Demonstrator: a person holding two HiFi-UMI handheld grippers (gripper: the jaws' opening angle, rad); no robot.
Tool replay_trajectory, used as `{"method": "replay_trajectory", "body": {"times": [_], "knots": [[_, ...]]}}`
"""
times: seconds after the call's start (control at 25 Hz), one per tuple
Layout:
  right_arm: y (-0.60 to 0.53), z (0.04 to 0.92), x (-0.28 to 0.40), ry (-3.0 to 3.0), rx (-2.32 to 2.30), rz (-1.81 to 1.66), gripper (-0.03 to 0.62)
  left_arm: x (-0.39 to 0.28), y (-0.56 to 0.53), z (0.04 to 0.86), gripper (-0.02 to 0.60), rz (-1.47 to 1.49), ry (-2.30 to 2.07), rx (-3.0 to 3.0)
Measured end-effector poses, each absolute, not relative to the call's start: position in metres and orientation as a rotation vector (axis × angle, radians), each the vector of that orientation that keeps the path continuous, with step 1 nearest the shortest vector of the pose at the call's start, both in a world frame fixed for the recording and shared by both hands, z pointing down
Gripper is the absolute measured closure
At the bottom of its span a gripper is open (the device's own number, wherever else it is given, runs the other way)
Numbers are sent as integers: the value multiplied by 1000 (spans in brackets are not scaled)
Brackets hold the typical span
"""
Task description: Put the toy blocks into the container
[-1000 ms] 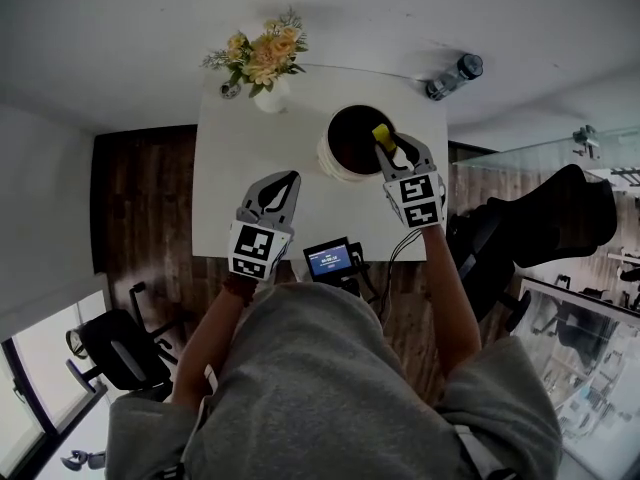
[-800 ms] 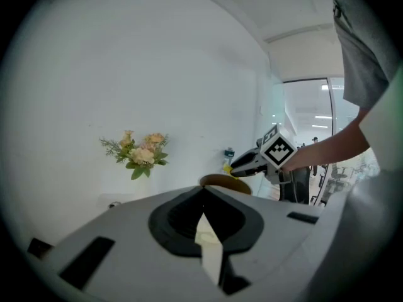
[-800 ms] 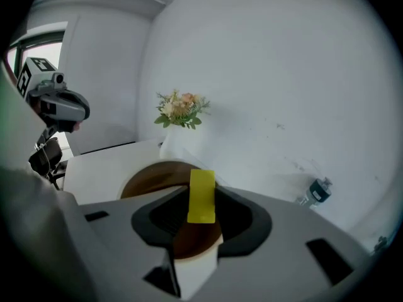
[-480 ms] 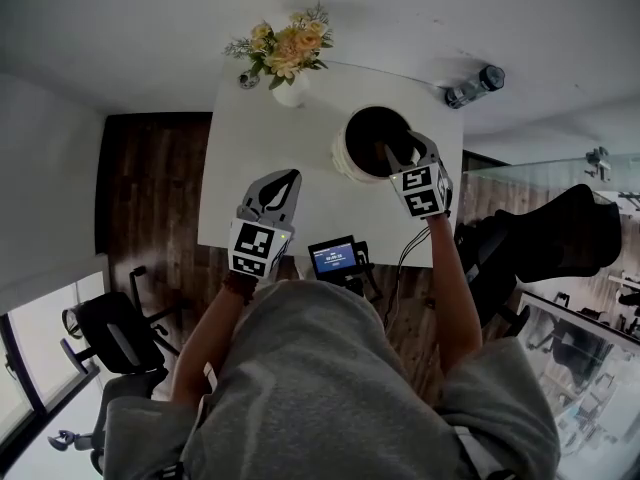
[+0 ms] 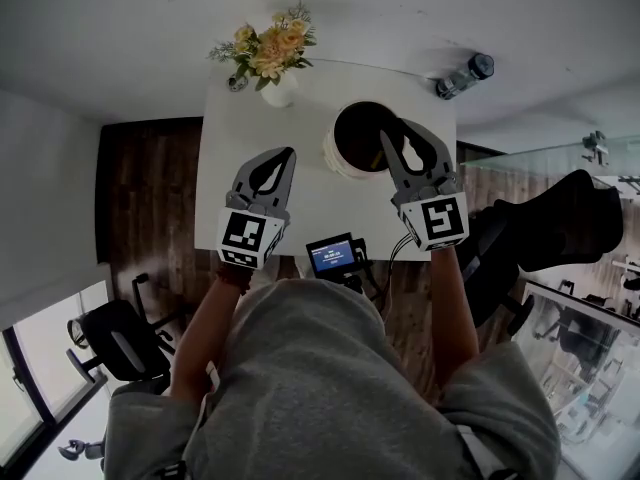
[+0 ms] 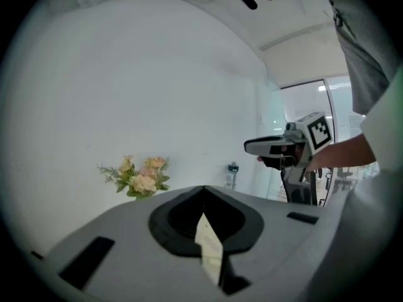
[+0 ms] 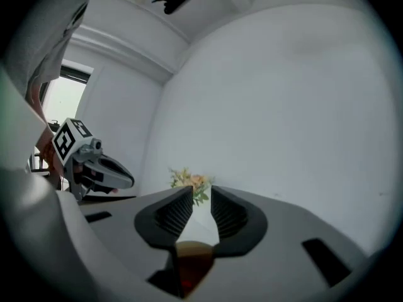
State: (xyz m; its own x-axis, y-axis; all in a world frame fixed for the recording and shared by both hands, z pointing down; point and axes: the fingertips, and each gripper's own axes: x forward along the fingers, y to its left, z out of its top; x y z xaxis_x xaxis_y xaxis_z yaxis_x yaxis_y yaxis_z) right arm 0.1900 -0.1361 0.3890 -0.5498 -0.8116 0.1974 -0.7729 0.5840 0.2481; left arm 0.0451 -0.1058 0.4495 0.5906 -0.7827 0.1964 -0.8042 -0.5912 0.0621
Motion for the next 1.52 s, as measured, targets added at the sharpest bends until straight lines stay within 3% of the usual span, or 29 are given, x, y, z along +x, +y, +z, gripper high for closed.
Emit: {"method": "replay_trajectory", "body": {"times": [0.2,0.52,1.52], "knots": [[-113,338,179,-2660,1418,-290,534,49,-121,404,575,93,-1436,2700],[-100,339,176,-2639,1581,-282,560,54,-113,356,575,-45,-1619,2766],[-88,356,176,-2615,1555,-224,585,73,-100,371,575,-15,-1628,2780]]}}
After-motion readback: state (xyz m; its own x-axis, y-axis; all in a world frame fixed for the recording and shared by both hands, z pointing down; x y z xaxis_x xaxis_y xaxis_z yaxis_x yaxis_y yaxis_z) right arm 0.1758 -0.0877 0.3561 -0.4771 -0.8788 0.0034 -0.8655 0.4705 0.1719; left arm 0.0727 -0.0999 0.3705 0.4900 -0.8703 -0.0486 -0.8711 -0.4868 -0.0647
